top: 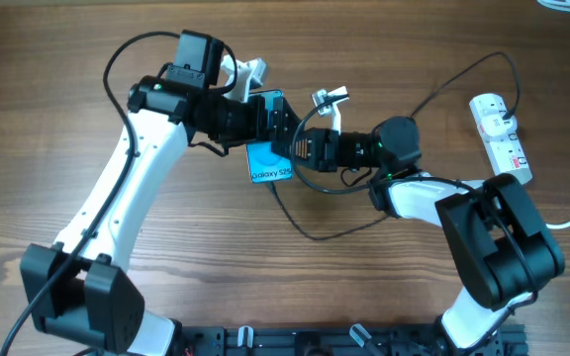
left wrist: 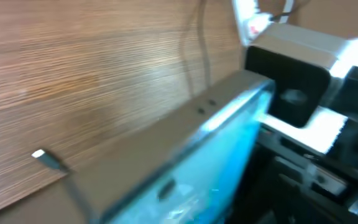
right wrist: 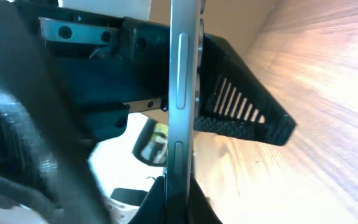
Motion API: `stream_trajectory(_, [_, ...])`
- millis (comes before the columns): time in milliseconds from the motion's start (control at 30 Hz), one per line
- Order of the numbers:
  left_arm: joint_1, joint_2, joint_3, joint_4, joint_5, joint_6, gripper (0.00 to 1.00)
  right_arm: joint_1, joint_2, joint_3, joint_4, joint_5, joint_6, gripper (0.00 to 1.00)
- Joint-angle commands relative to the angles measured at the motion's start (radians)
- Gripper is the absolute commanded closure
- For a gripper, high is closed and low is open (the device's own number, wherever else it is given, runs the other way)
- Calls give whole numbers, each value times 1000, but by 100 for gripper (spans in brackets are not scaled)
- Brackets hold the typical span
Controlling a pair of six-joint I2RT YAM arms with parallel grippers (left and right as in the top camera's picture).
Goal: Plug charger to phone and switch on socket
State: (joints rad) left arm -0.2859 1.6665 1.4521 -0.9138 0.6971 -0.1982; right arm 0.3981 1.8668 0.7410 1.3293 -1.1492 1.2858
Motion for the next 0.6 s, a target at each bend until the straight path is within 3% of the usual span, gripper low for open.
stream_trajectory(0, [-21,-23,-25,27,198,35,10,6,-18,46,28,-15,79,96])
stream_trajectory(133, [-15,-40,-25,39,278,35,22,6,-18,46,27,-92,75,96])
stream_trajectory(467, [67,-44,-25,39,317,38,29,-33,-17,46,-92,-64,-6,96])
stream_trajectory(567, [66,-44,-25,35,339,39,36,-33,-17,46,-158,-54,-37,96])
